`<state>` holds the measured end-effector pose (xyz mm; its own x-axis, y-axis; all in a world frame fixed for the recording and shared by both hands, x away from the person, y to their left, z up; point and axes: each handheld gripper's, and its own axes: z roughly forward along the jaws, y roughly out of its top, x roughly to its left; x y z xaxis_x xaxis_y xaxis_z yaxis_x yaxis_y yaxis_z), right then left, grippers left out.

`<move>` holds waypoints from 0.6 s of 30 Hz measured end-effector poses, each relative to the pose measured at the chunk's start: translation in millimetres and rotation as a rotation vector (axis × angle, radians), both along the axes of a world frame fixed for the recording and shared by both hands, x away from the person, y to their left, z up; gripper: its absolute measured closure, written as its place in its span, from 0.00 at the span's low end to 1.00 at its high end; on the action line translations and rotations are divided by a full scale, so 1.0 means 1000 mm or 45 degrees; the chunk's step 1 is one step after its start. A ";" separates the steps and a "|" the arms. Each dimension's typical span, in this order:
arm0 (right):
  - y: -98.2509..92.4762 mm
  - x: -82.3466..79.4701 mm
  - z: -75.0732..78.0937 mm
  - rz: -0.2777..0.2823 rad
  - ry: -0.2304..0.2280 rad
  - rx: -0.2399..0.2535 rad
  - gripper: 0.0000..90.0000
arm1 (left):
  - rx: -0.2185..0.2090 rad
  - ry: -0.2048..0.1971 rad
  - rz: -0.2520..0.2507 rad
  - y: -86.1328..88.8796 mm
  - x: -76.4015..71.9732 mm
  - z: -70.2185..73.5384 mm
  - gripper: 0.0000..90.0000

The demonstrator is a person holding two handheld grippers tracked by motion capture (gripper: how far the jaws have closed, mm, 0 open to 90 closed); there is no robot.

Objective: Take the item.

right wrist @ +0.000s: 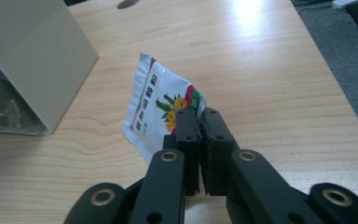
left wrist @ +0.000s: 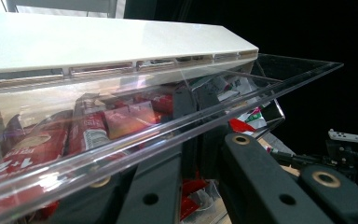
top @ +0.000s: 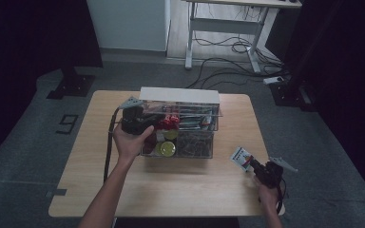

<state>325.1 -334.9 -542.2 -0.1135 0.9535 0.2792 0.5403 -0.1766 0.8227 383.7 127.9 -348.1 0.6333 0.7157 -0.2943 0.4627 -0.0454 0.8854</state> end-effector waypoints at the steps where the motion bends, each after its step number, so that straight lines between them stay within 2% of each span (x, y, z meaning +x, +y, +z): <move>1: 0.000 0.000 0.000 -0.007 0.006 -0.006 0.94 | -0.001 0.000 0.000 0.000 0.000 0.000 0.98; 6: -0.002 0.001 -0.003 -0.021 0.030 -0.021 0.85 | -0.002 -0.002 0.001 0.000 0.000 -0.001 0.98; 9: -0.001 0.001 -0.003 -0.067 0.050 -0.049 0.67 | -0.004 -0.002 0.001 0.000 -0.001 -0.001 0.98; 11: 0.001 0.000 -0.001 -0.090 0.048 -0.067 0.58 | -0.004 -0.002 0.002 0.000 -0.001 -0.001 0.98; 14: 0.002 -0.001 0.002 -0.106 0.038 -0.082 0.51 | -0.004 -0.002 0.002 0.000 -0.001 -0.001 0.98; 18: 0.001 -0.001 0.002 -0.110 0.035 -0.059 0.48 | -0.005 -0.002 0.002 0.000 -0.002 -0.001 0.98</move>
<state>323.8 -333.6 -539.9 -0.0232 0.9713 0.2365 0.5474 -0.1857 0.8160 381.9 127.6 -349.3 0.6327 0.7157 -0.2958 0.4611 -0.0413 0.8864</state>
